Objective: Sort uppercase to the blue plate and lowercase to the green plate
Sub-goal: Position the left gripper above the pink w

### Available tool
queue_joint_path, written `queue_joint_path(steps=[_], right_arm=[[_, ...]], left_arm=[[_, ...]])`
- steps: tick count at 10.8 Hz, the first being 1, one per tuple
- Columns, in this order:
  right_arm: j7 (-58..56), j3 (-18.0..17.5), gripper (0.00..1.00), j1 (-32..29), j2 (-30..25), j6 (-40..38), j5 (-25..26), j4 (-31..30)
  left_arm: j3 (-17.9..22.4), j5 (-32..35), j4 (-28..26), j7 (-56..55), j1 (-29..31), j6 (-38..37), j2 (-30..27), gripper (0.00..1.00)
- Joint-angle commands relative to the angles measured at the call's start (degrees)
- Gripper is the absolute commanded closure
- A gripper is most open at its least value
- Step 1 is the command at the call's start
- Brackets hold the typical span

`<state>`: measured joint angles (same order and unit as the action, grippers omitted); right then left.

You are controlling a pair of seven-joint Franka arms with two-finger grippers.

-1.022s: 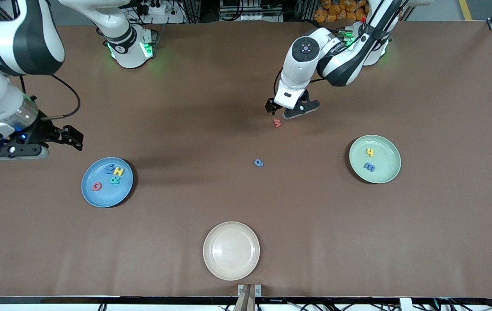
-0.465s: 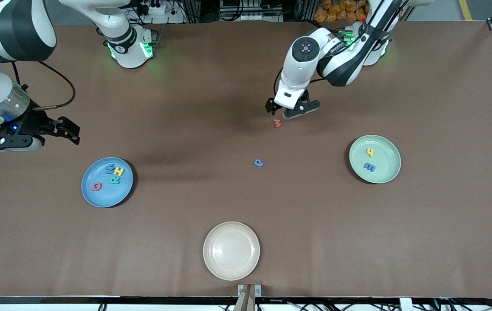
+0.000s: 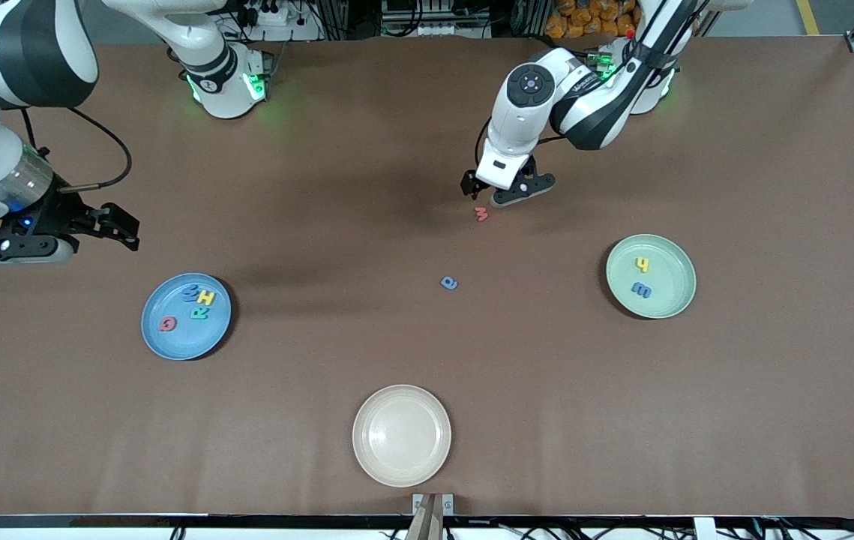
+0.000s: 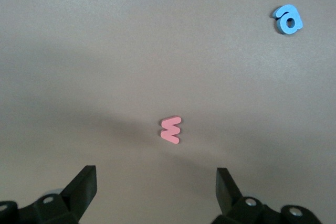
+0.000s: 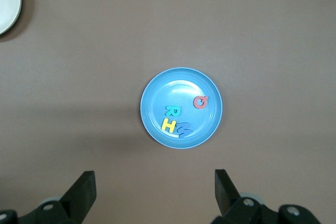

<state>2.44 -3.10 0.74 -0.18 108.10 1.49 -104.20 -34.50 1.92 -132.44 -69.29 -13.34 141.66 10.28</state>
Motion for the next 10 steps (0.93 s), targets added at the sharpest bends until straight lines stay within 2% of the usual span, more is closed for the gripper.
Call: queue_joint_path(steps=[1,10], right_arm=[[-0.8,-1.1,0.0,-1.4,0.3,-1.0,-0.9,1.5],[-0.8,-1.1,0.0,-1.4,0.4,-0.8,-0.8,1.5]], left_arm=[[15.9,6.6,10.4,4.6,-8.0,-10.9,1.9,0.0],[15.9,6.7,10.5,4.7,-7.8,-11.5,1.8,0.0]])
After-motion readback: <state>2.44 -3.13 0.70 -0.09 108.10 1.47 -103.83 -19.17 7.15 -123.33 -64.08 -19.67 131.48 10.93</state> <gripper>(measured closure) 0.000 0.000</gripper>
